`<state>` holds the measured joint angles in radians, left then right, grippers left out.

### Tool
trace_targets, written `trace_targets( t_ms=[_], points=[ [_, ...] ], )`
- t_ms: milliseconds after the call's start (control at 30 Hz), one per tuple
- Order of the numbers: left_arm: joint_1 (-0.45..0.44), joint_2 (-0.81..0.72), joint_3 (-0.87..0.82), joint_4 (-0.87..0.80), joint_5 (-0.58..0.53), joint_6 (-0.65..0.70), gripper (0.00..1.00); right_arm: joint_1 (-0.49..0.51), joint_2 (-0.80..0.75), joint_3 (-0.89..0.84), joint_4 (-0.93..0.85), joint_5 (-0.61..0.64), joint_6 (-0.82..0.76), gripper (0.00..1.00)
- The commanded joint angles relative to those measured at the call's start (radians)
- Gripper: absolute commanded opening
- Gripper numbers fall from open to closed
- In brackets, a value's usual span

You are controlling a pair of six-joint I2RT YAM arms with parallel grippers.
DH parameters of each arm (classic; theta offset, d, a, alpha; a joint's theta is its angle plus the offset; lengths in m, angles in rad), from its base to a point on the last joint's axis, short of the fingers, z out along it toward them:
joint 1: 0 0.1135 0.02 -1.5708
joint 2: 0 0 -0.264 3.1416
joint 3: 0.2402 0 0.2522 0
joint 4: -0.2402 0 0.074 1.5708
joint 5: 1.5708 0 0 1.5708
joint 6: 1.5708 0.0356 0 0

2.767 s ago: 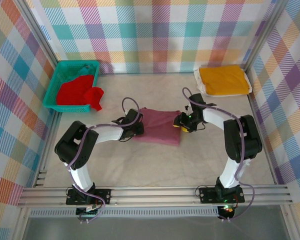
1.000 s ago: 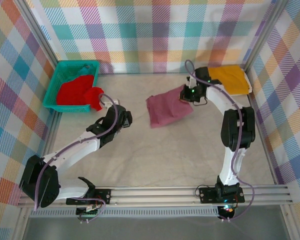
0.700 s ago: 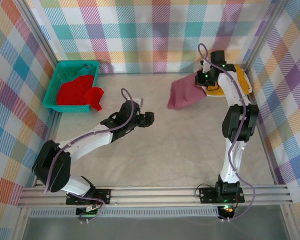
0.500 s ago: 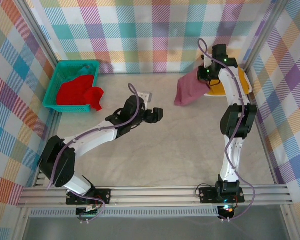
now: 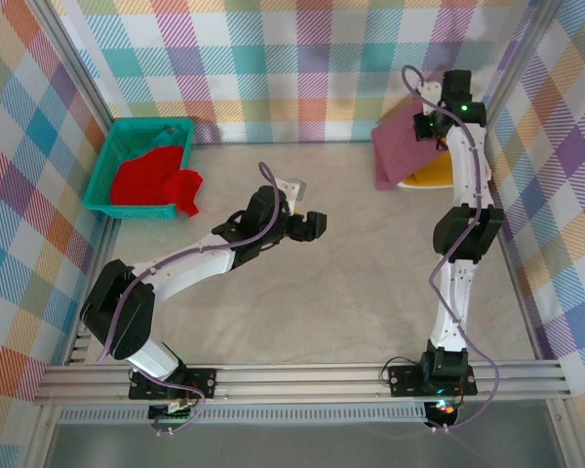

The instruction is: Fold and stack the t-shirts

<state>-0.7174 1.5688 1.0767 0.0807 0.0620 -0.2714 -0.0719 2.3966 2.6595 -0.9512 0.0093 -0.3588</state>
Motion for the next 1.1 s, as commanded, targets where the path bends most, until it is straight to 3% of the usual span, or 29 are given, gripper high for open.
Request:
trace_targets(
  t_ms=[0, 233, 367, 533, 567, 667, 700, 867, 1067],
  points=[
    [-0.017, -0.052, -0.046, 0.008, -0.012, 0.001, 0.85, -0.042, 0.009, 0.046, 0.122, -0.005, -0.064, 0.0],
    [-0.016, -0.078, -0.057, -0.053, -0.055, 0.004, 0.85, -0.085, 0.096, 0.121, 0.226, 0.069, -0.116, 0.0],
    [-0.016, -0.09, -0.051, -0.086, -0.075, 0.012, 0.85, -0.112, 0.106, 0.107, 0.293, 0.033, -0.092, 0.0],
    [-0.018, -0.104, -0.045, -0.096, -0.102, 0.01, 0.86, -0.122, 0.146, 0.065, 0.385, 0.091, -0.094, 0.01],
    [-0.018, -0.114, -0.053, -0.085, -0.1, 0.005, 0.87, -0.123, 0.161, 0.063, 0.401, 0.112, -0.09, 0.06],
    [-0.02, -0.149, -0.075, -0.062, -0.114, -0.007, 0.94, -0.123, 0.193, 0.062, 0.434, 0.192, -0.076, 0.71],
    [-0.02, -0.162, -0.078, -0.066, -0.125, -0.008, 0.96, -0.123, 0.202, 0.062, 0.451, 0.239, -0.073, 0.84],
    [-0.02, -0.214, -0.069, -0.135, -0.209, 0.018, 0.97, -0.124, 0.2, 0.067, 0.466, 0.301, -0.039, 1.0],
    [-0.02, -0.327, -0.176, -0.029, -0.405, 0.038, 1.0, -0.115, 0.077, 0.034, 0.377, 0.23, 0.081, 1.0]
  ],
)
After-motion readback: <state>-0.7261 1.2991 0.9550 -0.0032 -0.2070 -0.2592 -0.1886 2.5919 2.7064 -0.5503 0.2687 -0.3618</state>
